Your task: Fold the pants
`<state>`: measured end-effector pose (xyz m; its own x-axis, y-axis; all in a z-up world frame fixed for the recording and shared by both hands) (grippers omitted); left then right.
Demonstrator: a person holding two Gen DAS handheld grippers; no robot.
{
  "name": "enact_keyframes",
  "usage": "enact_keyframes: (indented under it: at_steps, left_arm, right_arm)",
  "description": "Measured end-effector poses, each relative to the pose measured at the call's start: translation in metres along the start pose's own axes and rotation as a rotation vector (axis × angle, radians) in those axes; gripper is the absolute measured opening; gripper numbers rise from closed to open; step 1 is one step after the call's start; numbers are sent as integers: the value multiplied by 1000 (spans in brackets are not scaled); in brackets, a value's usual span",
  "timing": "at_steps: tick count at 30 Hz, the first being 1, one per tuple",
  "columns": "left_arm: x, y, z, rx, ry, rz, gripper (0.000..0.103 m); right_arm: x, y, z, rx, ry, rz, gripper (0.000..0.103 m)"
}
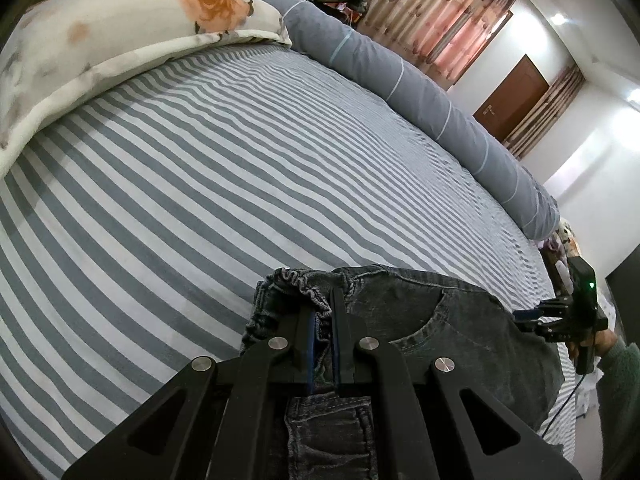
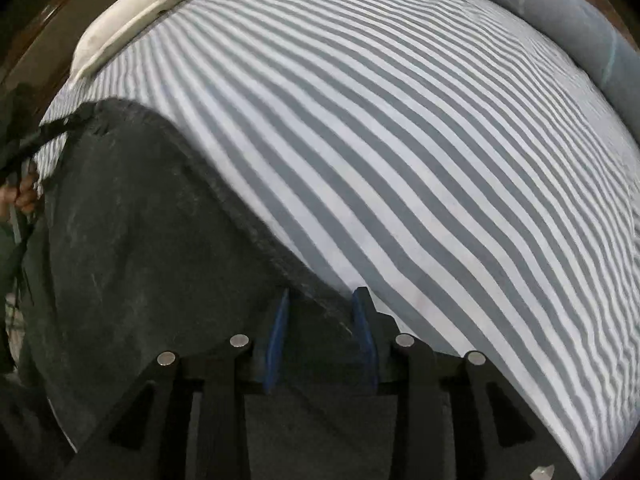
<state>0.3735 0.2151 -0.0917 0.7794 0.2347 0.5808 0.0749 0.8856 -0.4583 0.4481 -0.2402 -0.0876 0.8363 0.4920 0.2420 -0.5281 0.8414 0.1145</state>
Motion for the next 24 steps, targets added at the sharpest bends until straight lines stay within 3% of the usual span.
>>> enact_keyframes:
  at_steps: [5,7,10,14,18,24]
  left_arm:
    - [1,2,-6,11,14,10,7]
    - [1,2,-6,16,16,12,7]
    - [2,1,-7,28,18,10,7]
    - [3,-2,-5,46,14,19,7]
    - [6,-5,2,39,7,44,7]
    - [9,-14,37,-5,-33,53,6]
  right_arm:
    - [2,13,-5,-26,-12,42,20]
    - [1,22,-3,-64,-26,88,9]
    - [-2,39,-3,-163,-31,144,5]
    - [2,62,1,-402,-73,223,3]
    - [7,77,16,-528,-110,210,3]
    - [-18,88,73,-545,-190,155,3]
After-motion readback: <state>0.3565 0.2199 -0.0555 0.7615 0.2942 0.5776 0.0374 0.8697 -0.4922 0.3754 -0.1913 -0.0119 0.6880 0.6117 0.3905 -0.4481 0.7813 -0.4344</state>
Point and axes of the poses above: each gripper's, at about its wrist camera, not at the fingertips, and z roughly against the way its jaws point, y to its left, x to its top, the point moved 2 cm from there along -z, roughly the way its jaws point, and after that the axes turned 3 degrees about -z, right-handed, at the moved point
